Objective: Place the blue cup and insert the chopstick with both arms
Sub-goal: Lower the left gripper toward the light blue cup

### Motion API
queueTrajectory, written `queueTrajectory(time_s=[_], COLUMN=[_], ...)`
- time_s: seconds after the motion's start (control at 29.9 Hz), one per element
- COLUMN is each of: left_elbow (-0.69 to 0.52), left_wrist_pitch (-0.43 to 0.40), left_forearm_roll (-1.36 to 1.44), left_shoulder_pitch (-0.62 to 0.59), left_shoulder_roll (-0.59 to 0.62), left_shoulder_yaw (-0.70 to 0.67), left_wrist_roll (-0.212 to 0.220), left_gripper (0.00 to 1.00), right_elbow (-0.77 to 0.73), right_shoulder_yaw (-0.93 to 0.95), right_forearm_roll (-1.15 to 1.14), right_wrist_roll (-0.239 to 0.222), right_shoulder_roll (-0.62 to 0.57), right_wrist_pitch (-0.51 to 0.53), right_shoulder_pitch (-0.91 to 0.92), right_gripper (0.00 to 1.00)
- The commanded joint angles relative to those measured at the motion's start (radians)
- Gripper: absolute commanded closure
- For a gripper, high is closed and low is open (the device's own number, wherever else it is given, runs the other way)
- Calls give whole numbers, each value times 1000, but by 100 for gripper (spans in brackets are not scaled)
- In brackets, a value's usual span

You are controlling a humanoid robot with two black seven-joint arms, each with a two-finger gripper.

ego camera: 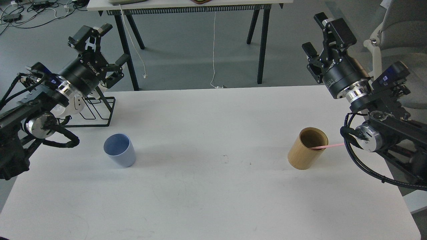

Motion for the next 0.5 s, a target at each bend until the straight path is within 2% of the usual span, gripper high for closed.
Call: queueTrajectory(time_s=[0.0, 0.33, 0.47], left_elbow=[0, 25, -171], left_wrist_pitch=[0, 0, 0], left_forearm_roll=[-1, 106, 412], left_shoulder_pitch=[1, 2, -6], left_shoulder_roll=[0, 57, 131], left_shoulder_yaw=[0, 12, 0], left_wrist_roll=[0, 0, 0], left_gripper=[0, 0, 0], right_elbow=[-1, -4, -4], right_shoulder_yaw=[0, 3, 8], right_forearm_roll=[2, 2, 3], right_wrist_roll=[0, 0, 0], right_shoulder_roll=[0, -12, -18], right_wrist_pitch=[8, 8, 7], right_shoulder_pitch=[-5, -17, -18], right_gripper=[4, 4, 4])
